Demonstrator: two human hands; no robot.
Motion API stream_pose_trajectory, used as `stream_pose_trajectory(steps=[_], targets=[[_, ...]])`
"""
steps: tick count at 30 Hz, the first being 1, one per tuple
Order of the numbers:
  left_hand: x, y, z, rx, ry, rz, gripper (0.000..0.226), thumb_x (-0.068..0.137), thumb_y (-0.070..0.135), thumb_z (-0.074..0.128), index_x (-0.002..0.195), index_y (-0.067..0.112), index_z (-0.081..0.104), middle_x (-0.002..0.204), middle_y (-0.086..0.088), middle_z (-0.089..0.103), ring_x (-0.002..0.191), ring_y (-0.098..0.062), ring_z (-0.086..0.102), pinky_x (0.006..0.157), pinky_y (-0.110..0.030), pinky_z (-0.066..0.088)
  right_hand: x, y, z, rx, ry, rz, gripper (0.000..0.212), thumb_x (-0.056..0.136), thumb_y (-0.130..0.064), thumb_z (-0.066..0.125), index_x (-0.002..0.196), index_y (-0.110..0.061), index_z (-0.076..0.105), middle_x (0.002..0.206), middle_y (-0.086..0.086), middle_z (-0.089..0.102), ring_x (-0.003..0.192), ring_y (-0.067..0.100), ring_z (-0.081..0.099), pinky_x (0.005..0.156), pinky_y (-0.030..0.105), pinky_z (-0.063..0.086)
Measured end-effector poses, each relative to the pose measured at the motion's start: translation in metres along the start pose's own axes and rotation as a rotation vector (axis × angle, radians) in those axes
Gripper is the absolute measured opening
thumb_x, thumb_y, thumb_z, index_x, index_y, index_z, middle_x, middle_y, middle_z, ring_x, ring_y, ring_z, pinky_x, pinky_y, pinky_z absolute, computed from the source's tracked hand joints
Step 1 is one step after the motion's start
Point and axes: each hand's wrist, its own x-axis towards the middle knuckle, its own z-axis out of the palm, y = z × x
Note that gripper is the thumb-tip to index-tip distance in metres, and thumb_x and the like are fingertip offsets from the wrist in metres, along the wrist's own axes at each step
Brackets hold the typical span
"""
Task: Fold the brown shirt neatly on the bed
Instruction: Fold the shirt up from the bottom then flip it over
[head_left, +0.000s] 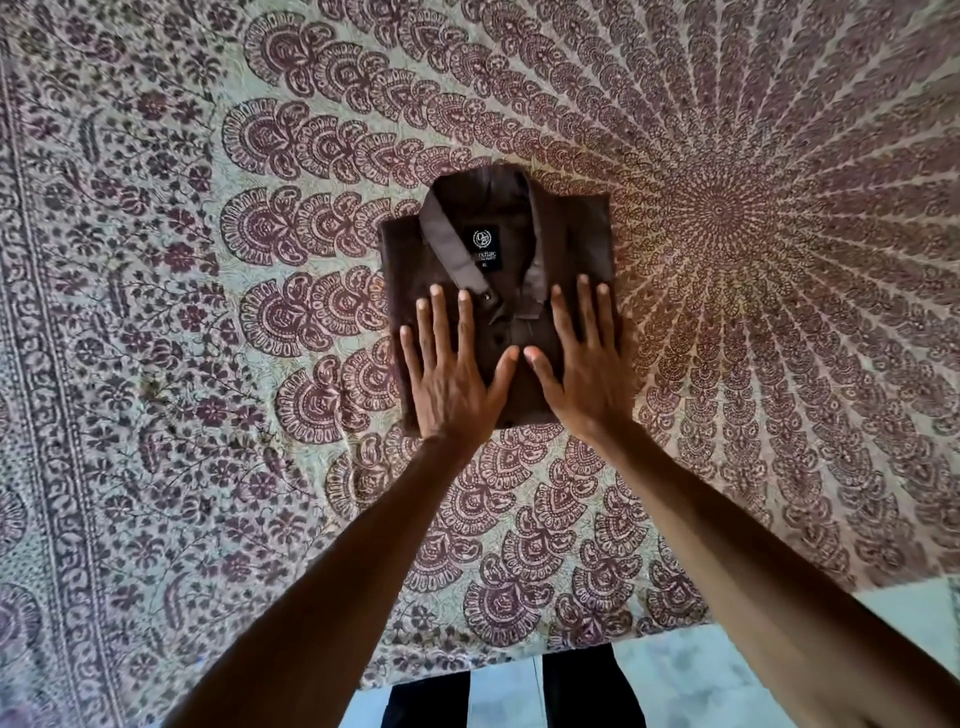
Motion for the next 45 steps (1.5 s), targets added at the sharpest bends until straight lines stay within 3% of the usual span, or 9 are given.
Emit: stream_pose_trajectory(steps=[8, 12, 17, 22, 26, 31, 34, 38, 45], targets=[[0.005, -0.002, -0.004, -0.051, 0.083, -0.019, 0.067, 0.094, 0.06, 0.038, 0.149, 0.022, 0.031, 0.158, -0.007, 0.023, 0.147, -0.026, 0.02, 0.119, -0.046, 0.014, 0.008, -0.003, -0.002, 0.089, 0.082, 0.062, 0.064, 0.099, -0.058, 0.026, 0.154, -0.025, 0.021, 0.163, 0.006, 0.014, 0.15, 0.026, 0.011, 0.119, 0.052, 0.017], [0.025, -0.009, -0.031, -0.332, 0.153, -0.448, 0.07, 0.091, 0.059, 0.041, 0.144, 0.015, 0.031, 0.144, -0.012, 0.038, 0.126, -0.03, 0.04, 0.104, -0.052, 0.034, 0.034, -0.002, -0.024, 0.419, 0.326, 0.393, 0.058, 0.098, -0.049, 0.041, 0.141, -0.011, 0.045, 0.137, 0.011, 0.054, 0.125, 0.027, 0.049, 0.102, 0.038, 0.04], [0.061, -0.017, -0.052, -0.584, -0.061, -0.729, 0.071, 0.087, 0.063, 0.05, 0.131, 0.009, 0.037, 0.125, -0.017, 0.053, 0.112, -0.034, 0.053, 0.097, -0.045, 0.044, 0.076, 0.009, -0.048, 0.742, 0.048, 0.716, 0.041, 0.092, -0.045, 0.059, 0.106, -0.007, 0.062, 0.088, 0.001, 0.059, 0.083, 0.024, 0.058, 0.067, 0.03, 0.039], [0.073, -0.024, -0.065, -0.73, -0.199, -0.708, 0.052, 0.089, 0.056, 0.055, 0.11, 0.008, 0.057, 0.097, -0.008, 0.057, 0.092, -0.024, 0.058, 0.077, -0.033, 0.048, 0.069, 0.025, -0.057, 0.842, -0.07, 0.554, 0.041, 0.093, -0.044, 0.06, 0.091, -0.004, 0.068, 0.071, 0.013, 0.059, 0.065, 0.019, 0.055, 0.051, 0.027, 0.035], [0.056, -0.028, -0.064, -0.639, -0.135, -0.337, 0.042, 0.094, 0.04, 0.055, 0.118, 0.006, 0.058, 0.101, -0.013, 0.066, 0.093, -0.029, 0.065, 0.075, -0.034, 0.052, 0.049, 0.023, -0.067, 0.77, -0.032, 0.421, 0.038, 0.099, -0.04, 0.052, 0.099, -0.004, 0.064, 0.083, 0.011, 0.062, 0.079, 0.028, 0.061, 0.064, 0.038, 0.044], [0.019, -0.049, -0.083, -0.774, -0.032, -0.311, 0.035, 0.1, 0.034, 0.046, 0.122, 0.008, 0.053, 0.099, -0.003, 0.06, 0.082, -0.016, 0.058, 0.067, -0.02, 0.043, 0.008, -0.001, -0.079, 0.882, 0.015, 0.285, 0.035, 0.101, -0.034, 0.048, 0.126, -0.011, 0.056, 0.107, 0.003, 0.063, 0.092, 0.016, 0.058, 0.079, 0.022, 0.047], [-0.015, -0.087, -0.097, -0.778, 0.047, -0.37, 0.032, 0.101, 0.032, 0.043, 0.116, 0.006, 0.055, 0.093, 0.0, 0.057, 0.072, -0.009, 0.054, 0.052, -0.003, 0.037, -0.031, -0.034, -0.067, 0.929, -0.008, 0.287, 0.036, 0.098, -0.045, 0.05, 0.114, -0.014, 0.057, 0.097, 0.009, 0.064, 0.086, 0.022, 0.063, 0.073, 0.041, 0.051], [-0.077, -0.167, -0.115, -0.823, 0.124, -0.43, 0.033, 0.101, 0.032, 0.044, 0.111, 0.005, 0.059, 0.095, -0.009, 0.062, 0.086, -0.023, 0.06, 0.068, -0.025, 0.049, -0.091, -0.111, -0.054, 0.943, -0.025, 0.246, 0.029, 0.1, -0.031, 0.051, 0.099, -0.003, 0.053, 0.071, -0.003, 0.047, 0.056, 0.002, 0.045, 0.051, 0.018, 0.034], [-0.19, -0.34, -0.144, -0.831, 0.173, -0.476, 0.04, 0.093, 0.049, 0.046, 0.096, 0.01, 0.057, 0.077, 0.001, 0.056, 0.071, -0.018, 0.052, 0.06, -0.032, 0.039, -0.201, -0.27, 0.014, 0.994, -0.032, 0.197, 0.045, 0.097, -0.041, 0.051, 0.117, 0.0, 0.052, 0.083, 0.001, 0.055, 0.073, 0.007, 0.051, 0.06, 0.009, 0.037]])
